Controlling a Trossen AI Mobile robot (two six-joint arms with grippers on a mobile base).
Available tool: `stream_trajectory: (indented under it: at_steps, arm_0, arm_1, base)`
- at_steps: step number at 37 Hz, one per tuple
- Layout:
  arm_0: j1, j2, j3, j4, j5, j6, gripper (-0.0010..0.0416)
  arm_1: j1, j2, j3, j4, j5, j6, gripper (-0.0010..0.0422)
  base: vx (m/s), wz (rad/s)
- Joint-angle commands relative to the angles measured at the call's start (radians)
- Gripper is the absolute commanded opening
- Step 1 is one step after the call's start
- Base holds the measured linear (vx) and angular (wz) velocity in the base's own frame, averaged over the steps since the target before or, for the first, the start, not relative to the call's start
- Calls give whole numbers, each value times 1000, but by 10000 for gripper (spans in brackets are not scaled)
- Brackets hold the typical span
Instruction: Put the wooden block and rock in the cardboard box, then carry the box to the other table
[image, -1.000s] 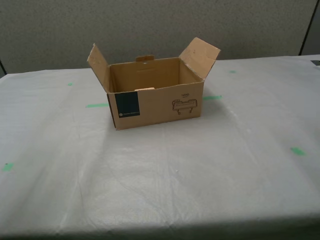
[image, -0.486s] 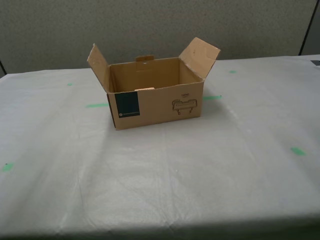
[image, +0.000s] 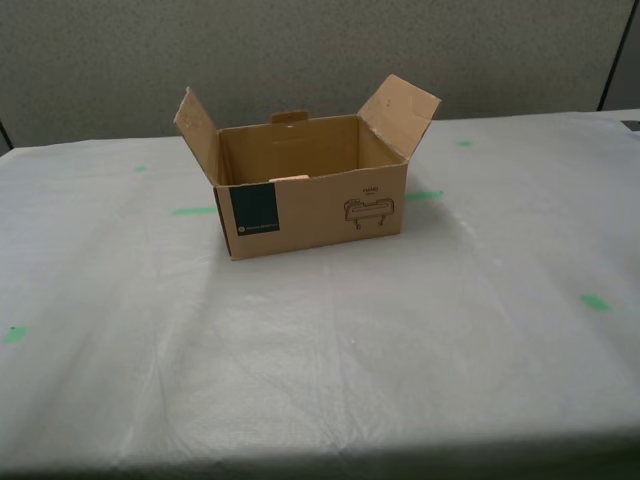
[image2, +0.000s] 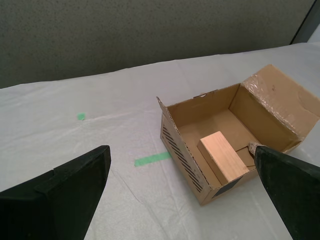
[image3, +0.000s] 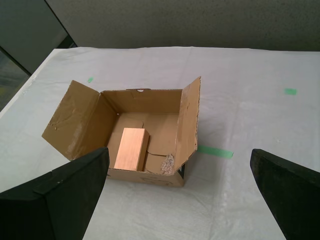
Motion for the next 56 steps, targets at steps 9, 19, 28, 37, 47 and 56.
stream_trajectory:
  at_steps: [9, 19, 28, 37, 47, 56]
  arm_0:
    - [1, 0, 0, 2, 3, 0, 394]
    - [1, 0, 0, 3, 3, 0, 394]
    - [1, 0, 0, 2, 3, 0, 394]
    - [1, 0, 0, 2, 3, 0, 393]
    - [1, 0, 0, 2, 3, 0, 394]
    - [1, 0, 0, 2, 3, 0, 394]
  arm_1:
    - [0, 0, 1, 1, -2, 1, 394]
    - [0, 0, 1, 1, -2, 1, 394]
    - [0, 0, 1, 1, -2, 1, 394]
    - [0, 0, 1, 1, -2, 1, 394]
    - [0, 0, 1, 1, -2, 1, 394]
    - [0, 0, 1, 1, -2, 1, 394]
  base:
    - [0, 0]
    - [0, 0]
    - [0, 0]
    - [0, 0]
    - [0, 0]
    - [0, 0]
